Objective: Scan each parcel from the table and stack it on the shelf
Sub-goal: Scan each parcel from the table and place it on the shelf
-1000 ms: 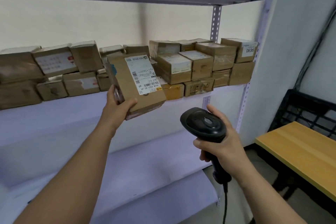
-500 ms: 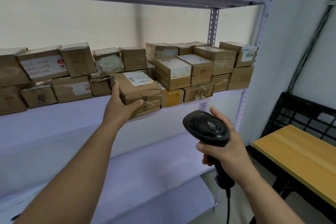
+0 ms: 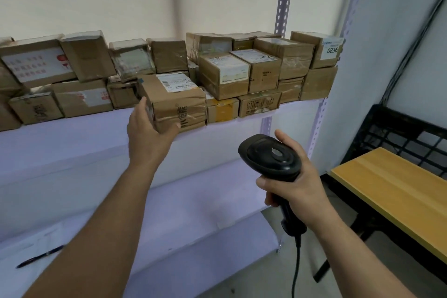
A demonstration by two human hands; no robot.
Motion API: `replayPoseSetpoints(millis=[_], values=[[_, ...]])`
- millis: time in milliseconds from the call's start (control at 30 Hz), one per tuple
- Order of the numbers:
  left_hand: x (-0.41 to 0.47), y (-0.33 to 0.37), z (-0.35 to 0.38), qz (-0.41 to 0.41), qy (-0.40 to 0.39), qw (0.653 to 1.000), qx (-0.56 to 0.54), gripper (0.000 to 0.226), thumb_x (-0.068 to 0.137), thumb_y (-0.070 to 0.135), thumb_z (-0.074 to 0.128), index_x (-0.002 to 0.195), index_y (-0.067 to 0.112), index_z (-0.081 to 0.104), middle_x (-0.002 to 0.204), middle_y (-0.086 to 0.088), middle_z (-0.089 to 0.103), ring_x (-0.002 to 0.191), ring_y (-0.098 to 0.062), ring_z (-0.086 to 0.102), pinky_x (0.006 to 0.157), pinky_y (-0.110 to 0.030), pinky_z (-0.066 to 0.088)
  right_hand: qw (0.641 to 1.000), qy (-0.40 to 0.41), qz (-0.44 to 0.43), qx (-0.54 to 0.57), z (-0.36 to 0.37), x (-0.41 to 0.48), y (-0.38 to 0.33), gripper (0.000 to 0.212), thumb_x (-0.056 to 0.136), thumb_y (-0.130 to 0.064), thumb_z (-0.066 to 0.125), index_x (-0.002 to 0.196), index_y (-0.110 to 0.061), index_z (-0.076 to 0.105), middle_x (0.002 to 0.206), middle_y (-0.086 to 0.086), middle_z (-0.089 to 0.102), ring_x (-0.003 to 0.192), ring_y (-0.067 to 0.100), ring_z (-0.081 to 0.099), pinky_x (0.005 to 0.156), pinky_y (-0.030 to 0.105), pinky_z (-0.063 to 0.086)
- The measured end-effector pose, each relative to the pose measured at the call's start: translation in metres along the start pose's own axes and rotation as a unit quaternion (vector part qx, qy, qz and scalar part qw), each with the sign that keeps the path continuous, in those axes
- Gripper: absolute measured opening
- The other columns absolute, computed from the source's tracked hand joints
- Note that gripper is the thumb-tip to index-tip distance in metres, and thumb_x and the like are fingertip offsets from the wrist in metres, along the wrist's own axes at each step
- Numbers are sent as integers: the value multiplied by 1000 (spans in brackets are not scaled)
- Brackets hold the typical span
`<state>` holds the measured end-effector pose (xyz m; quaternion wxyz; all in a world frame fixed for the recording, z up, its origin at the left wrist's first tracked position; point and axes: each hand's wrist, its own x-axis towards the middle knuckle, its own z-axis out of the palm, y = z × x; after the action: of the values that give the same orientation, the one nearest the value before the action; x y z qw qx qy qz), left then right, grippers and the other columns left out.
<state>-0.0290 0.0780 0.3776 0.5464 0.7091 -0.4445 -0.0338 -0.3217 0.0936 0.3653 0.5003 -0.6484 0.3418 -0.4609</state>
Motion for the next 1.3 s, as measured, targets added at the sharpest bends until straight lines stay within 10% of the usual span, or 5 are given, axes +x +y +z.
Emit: replayPoseSetpoints(millis=[233,767,1300], values=[[-81,18,18,71,57,994,63,72,81,25,74,142,10,38,148,-15,31,137,-29,27,109,-41,29,1000,-2,3,9,-20,-30,3,89,73,7,78,134,-49,45,119,5,62,55,32,62,53,36,52],[-294,114,104,89,-167,982,18,49,86,27,70,131,19,52,126,1,53,112,-17,51,86,-26,38,997,79,16,-12,-147,-192,-7,90,73,10,77,133,-48,43,116,1,64,52,17,61,51,28,50],[-502,251,220,202,-310,928,-55,48,82,27,74,124,10,57,130,-10,52,123,-27,46,100,-40,40,959,263,25,-104,-326,-391,-26,91,71,0,83,134,-49,40,124,2,59,60,10,64,48,30,53]])
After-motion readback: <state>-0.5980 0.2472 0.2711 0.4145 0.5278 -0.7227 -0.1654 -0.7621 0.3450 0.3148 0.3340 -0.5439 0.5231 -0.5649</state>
